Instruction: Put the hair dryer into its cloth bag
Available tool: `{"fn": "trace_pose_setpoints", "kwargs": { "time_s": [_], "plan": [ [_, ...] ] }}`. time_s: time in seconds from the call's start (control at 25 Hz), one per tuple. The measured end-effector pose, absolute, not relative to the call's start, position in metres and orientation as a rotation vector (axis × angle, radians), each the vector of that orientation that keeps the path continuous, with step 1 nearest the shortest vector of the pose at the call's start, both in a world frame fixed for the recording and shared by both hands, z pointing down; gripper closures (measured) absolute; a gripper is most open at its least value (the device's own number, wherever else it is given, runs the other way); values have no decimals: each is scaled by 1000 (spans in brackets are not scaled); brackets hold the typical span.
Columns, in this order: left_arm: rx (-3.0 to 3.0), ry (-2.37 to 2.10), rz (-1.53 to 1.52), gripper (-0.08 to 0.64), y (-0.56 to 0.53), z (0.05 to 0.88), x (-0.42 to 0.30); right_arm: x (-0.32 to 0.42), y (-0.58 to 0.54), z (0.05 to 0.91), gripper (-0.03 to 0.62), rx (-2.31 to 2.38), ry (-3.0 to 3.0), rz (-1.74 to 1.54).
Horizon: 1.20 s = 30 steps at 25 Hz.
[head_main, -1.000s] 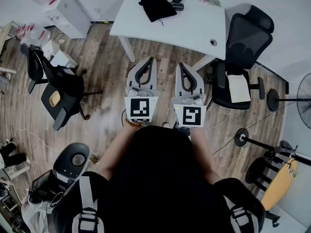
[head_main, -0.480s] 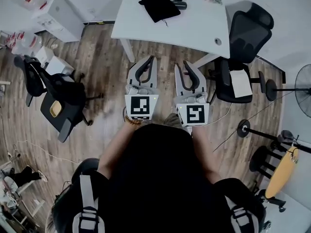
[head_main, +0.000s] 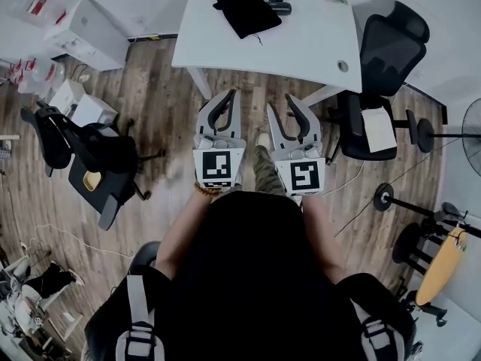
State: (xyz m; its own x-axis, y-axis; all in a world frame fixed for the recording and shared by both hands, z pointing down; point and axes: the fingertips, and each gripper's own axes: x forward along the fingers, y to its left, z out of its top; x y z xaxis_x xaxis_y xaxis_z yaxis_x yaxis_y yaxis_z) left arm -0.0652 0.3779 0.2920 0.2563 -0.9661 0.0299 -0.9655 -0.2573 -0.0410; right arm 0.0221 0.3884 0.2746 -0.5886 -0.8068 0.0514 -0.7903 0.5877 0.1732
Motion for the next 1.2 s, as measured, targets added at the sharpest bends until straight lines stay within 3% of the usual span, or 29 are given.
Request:
{"fn": "trace_pose_setpoints", "kwargs": {
  "time_s": [0.52, 1.2],
  "plan": [
    [-2422, 1943, -231, 537, 261, 302, -41, 70, 260, 276, 453, 1320, -2734, -233],
    [-2366, 1973, -386, 535, 152, 325, 19, 144, 138, 314, 453, 1274, -2749, -37]
  ]
}}
